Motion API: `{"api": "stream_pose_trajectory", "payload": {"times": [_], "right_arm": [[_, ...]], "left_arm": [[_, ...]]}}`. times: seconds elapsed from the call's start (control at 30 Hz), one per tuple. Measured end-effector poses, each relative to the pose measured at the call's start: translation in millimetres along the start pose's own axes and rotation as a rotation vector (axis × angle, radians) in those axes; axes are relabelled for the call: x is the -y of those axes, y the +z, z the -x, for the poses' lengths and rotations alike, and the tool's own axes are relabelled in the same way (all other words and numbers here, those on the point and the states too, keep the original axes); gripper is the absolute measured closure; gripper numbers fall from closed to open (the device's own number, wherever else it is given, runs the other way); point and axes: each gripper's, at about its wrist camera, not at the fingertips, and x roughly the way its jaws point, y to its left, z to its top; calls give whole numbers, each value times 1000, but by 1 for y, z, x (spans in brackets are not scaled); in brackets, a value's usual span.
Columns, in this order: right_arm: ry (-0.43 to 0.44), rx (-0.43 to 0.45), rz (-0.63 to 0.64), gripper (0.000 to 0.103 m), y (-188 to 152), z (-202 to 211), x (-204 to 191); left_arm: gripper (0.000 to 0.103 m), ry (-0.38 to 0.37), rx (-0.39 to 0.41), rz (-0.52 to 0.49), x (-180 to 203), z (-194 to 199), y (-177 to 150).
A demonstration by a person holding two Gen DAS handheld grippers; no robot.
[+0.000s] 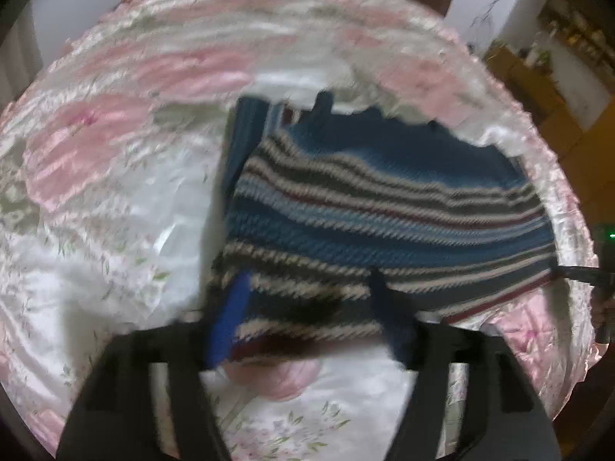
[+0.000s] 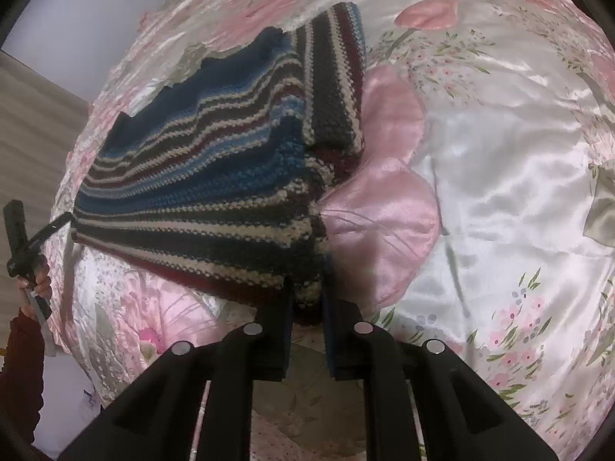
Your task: Fold small clothes
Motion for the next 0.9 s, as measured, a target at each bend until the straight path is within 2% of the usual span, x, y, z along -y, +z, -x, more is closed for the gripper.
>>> {"api": "stream_pose_trajectory", "payload": {"times": [0.13, 0.17, 0.3, 0.33, 0.4, 0.5, 0.57, 0.6, 0.63, 0.77, 0.9], "right_arm": [[-7, -1, 4, 89, 1, -1, -1], [-8, 0, 8, 89, 0, -1, -2], [4, 2, 3, 88, 0, -2, 1], [8, 1, -2, 87, 0, -2, 2], [8, -3, -7, 84, 0, -4, 3], [8, -4, -8, 84, 1, -4, 4], [7, -4, -3, 83, 1, -4, 3], [5, -7, 1, 83, 1, -4, 3], [3, -8, 2, 83, 2, -4, 2], [-6, -8, 5, 83, 2, -3, -1], [-1, -7, 0, 83, 1, -4, -1]], "left_arm": [[21, 100, -48, -7, -7, -21, 8], [21, 100, -52, 7, -10, -22, 9], [21, 31, -80, 96, -34, -26, 9], [21, -8, -100, 115, -40, -30, 8], [27, -70, -138, 133, -44, -37, 4], [48, -76, -153, 144, -43, -41, -2], [76, -100, -143, 171, -43, -36, -4], [83, -118, -136, 193, -43, -32, -4], [87, -132, -118, 221, -44, -25, -2], [89, -136, -69, 246, -40, -2, 0], [89, -88, -131, 247, -45, -17, -11]]}}
